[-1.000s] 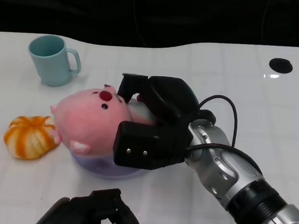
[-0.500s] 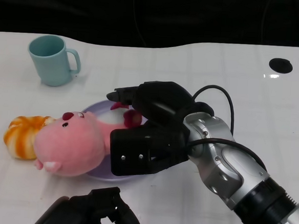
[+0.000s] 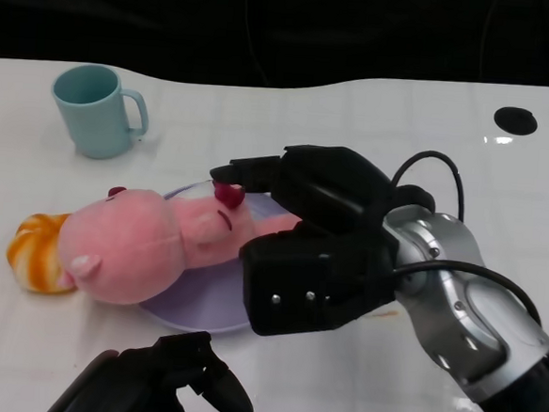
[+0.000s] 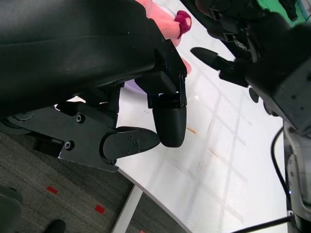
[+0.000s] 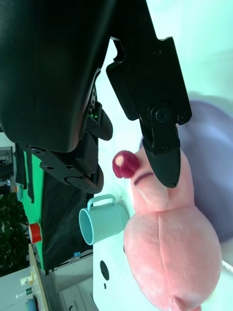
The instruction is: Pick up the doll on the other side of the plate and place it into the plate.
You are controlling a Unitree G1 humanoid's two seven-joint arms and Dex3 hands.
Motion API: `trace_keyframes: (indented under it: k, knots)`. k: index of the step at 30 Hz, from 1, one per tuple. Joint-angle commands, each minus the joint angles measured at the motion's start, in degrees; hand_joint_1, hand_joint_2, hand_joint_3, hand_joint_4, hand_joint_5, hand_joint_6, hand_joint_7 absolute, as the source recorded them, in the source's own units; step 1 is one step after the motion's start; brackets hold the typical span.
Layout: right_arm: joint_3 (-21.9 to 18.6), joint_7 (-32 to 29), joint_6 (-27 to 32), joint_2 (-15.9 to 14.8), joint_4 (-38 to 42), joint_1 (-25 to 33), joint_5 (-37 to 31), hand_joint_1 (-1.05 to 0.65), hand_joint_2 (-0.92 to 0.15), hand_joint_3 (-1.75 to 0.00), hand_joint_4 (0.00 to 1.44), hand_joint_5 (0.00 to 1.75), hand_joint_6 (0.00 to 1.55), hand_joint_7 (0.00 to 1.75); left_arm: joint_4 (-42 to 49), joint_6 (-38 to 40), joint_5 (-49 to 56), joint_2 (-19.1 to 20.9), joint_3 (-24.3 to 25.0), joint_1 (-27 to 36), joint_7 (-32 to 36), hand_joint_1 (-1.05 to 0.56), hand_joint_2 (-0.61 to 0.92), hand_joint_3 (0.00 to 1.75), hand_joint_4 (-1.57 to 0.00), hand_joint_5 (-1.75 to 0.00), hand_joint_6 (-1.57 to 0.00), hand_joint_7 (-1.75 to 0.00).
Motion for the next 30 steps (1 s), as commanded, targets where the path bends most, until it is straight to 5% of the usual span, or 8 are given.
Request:
trace_keyframes:
  k: [1, 11, 21, 25, 27, 30]
  knots:
    - [-2.6, 0.9, -1.1, -2.1, -3.8, 1.8, 2.2, -0.69, -0.92, -0.3, 0.28, 0.52, 0.45, 0.04, 0.8, -0.8, -0.1, 0.1, 0.5, -0.4, 0.4, -0.17, 0.87, 0.52, -0.63, -1.55, -0.62, -1.18]
    - [-12.2, 2.1, -7.8, -7.9, -12.0, 13.1, 14.4, -0.52, -0.92, -0.2, 0.63, 0.8, 0.69, 0.14, 2.6, -0.4, 0.2, -1.3, 0.2, -2.2, 1.2, -0.19, 0.87, 0.53, -0.64, -1.56, -0.64, -1.17]
    - [-21.7, 4.3, -5.6, -12.1, -23.0, 26.1, 25.0, -0.27, -0.92, -0.15, 0.65, 1.31, 0.9, 0.26, 2.2, -0.3, 0.2, -2.0, -0.8, -2.8, 1.3, -0.17, 0.86, 0.54, -0.61, -1.56, -0.63, -1.15]
    - [-25.2, 5.2, -4.2, -13.2, -26.6, 29.9, 28.9, -0.18, -0.91, -0.24, 0.64, 1.36, 0.89, 0.41, 2.4, -1.3, -0.3, -2.4, -0.4, -2.8, 1.4, -0.18, 0.84, 0.57, -0.61, -1.56, -0.64, -1.14]
    - [-26.7, 5.7, -3.1, -13.5, -28.3, 31.5, 30.8, -0.11, -0.77, -0.55, 0.66, 1.37, 0.75, 0.73, 2.3, -1.5, -0.5, -2.5, -0.2, -2.8, 1.3, -0.18, 0.83, 0.59, -0.61, -1.56, -0.65, -1.13]
    - [-28.1, 6.5, -2.1, -14.5, -30.1, 33.7, 32.4, -0.06, -0.63, -0.83, 0.67, 1.41, 0.72, 0.96, 1.6, -0.5, -0.2, -2.2, 0.0, -2.8, 0.9, -0.18, 0.82, 0.62, -0.6, -1.55, -0.65, -1.12]
